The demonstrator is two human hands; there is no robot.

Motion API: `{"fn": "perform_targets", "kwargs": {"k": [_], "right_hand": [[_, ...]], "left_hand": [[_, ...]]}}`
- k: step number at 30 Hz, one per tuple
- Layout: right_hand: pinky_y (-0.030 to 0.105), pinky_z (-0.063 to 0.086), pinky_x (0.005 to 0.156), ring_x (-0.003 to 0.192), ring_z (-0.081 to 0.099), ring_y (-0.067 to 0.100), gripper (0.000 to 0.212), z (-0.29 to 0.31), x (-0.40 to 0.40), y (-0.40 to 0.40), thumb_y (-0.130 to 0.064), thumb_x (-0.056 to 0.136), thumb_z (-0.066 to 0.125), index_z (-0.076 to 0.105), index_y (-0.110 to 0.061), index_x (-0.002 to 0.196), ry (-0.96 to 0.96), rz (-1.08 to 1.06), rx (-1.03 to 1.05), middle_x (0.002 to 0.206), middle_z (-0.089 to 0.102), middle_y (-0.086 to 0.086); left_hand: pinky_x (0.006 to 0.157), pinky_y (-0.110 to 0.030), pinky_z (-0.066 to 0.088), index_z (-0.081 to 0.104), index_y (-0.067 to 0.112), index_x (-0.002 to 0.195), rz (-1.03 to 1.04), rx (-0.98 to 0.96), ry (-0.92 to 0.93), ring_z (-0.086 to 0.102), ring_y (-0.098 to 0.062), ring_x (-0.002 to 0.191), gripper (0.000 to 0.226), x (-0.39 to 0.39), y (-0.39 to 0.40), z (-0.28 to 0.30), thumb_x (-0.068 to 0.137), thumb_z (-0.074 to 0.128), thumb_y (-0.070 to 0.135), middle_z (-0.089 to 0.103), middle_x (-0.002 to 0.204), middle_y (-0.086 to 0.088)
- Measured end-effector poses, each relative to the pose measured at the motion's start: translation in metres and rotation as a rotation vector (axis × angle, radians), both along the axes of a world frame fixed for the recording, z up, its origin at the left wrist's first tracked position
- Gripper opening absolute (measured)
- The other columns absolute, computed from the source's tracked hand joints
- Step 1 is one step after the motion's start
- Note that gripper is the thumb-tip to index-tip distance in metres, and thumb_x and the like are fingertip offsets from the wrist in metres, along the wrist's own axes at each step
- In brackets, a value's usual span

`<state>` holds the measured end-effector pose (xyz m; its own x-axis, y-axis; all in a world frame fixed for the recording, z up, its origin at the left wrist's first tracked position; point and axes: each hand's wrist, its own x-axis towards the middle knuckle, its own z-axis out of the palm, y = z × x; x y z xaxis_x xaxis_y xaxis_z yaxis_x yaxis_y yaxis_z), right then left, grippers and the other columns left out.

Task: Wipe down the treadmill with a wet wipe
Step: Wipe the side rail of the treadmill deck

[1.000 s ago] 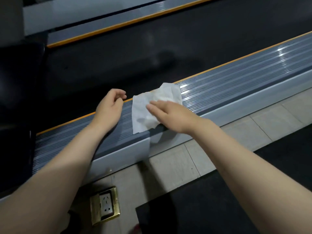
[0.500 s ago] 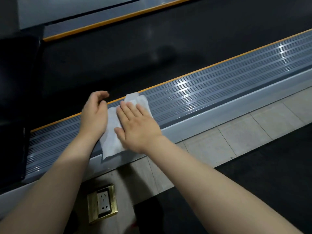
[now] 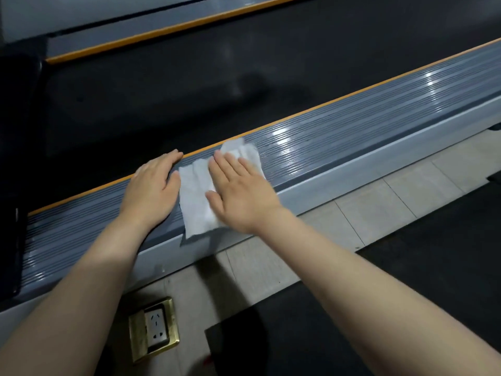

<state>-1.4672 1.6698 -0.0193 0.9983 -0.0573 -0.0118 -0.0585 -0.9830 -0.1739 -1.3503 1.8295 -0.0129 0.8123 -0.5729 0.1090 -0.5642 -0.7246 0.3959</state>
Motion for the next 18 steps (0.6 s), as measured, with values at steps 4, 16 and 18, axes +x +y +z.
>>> {"fn": "perform_targets", "kwargs": {"k": [4, 16, 18], "right_hand": [[0.041, 0.021, 0.112, 0.136, 0.034, 0.036, 0.083, -0.001, -0.013, -0.100, -0.052, 0.087, 0.007, 0.025, 0.000, 0.150, -0.079, -0.288, -0.013, 0.155, 0.027, 0.021], [0.037, 0.005, 0.122, 0.150, 0.010, 0.022, 0.069, 0.000, -0.030, -0.064, -0.048, 0.097, 0.013, 0.017, -0.010, 0.155, 0.004, -0.068, 0.015, 0.162, 0.013, 0.008], [0.034, 0.000, 0.122, 0.151, 0.004, 0.019, 0.064, 0.006, -0.031, -0.098, -0.046, 0.102, 0.018, 0.012, -0.013, 0.156, 0.004, -0.122, 0.019, 0.163, 0.006, 0.005]], "left_hand": [[0.120, -0.041, 0.026, 0.044, 0.015, 0.148, -0.101, 0.039, -0.024, 0.034, -0.020, 0.145, 0.046, -0.004, 0.000, 0.002, 0.102, 0.043, 0.016, 0.041, 0.155, -0.001], [0.123, -0.032, 0.011, 0.031, 0.015, 0.154, -0.234, 0.093, 0.016, 0.018, -0.017, 0.151, 0.051, -0.012, -0.052, 0.009, 0.104, 0.040, 0.023, 0.024, 0.163, -0.002], [0.123, -0.030, 0.010, 0.032, 0.014, 0.154, -0.284, 0.069, 0.003, 0.019, -0.017, 0.151, 0.051, -0.024, -0.074, 0.013, 0.104, 0.041, 0.022, 0.025, 0.162, -0.002]]}}
